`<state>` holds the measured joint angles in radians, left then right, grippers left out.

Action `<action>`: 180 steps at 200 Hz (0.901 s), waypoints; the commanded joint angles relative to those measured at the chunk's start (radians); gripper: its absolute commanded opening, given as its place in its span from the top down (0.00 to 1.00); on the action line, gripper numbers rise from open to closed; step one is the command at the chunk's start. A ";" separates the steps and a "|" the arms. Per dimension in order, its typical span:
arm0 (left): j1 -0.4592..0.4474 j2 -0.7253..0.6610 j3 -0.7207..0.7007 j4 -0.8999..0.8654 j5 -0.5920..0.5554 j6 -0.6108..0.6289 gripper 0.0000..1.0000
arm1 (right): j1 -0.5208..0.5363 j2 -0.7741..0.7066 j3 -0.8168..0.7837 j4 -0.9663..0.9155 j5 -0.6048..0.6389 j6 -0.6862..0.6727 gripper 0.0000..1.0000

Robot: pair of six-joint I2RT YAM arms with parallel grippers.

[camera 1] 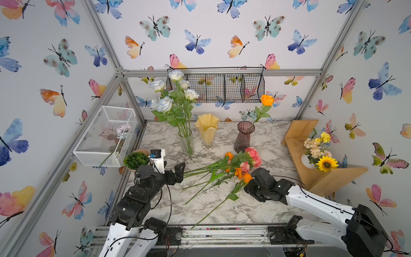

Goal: Arrange the flowers in different vases according to their colors
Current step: Pick up the flower at the center of the board.

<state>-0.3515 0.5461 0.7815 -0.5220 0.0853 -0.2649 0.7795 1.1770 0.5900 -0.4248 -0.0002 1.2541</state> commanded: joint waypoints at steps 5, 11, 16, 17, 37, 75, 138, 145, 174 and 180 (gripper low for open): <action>-0.007 0.018 0.005 0.026 0.065 -0.058 0.01 | 0.023 0.080 0.042 0.046 0.047 0.019 0.49; -0.007 0.018 -0.004 0.029 0.066 -0.064 0.01 | 0.026 0.099 0.049 0.049 0.048 0.021 0.49; -0.007 0.015 -0.013 0.032 0.064 -0.066 0.01 | 0.029 0.113 0.054 0.049 0.053 0.025 0.49; -0.007 0.015 -0.015 0.033 0.064 -0.066 0.01 | 0.030 0.116 0.055 0.049 0.053 0.026 0.49; -0.006 0.015 -0.028 0.040 0.049 -0.063 0.01 | 0.039 0.152 0.070 0.062 0.075 0.035 0.49; -0.023 0.013 -0.039 0.045 0.061 -0.059 0.01 | 0.044 0.214 0.104 0.085 0.084 0.034 0.49; -0.024 0.019 -0.041 0.046 0.056 -0.057 0.01 | 0.044 0.339 0.147 0.109 0.118 0.042 0.50; -0.024 0.021 -0.042 0.045 0.056 -0.057 0.01 | 0.044 0.350 0.151 0.109 0.122 0.048 0.52; -0.024 0.025 -0.042 0.045 0.056 -0.057 0.01 | 0.044 0.380 0.163 0.101 0.148 0.063 0.64; -0.024 0.025 -0.042 0.045 0.056 -0.057 0.01 | 0.044 0.381 0.161 0.098 0.154 0.068 0.67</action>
<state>-0.3733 0.5671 0.7422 -0.4908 0.1139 -0.3195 0.8192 1.5303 0.7433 -0.3069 0.0902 1.2980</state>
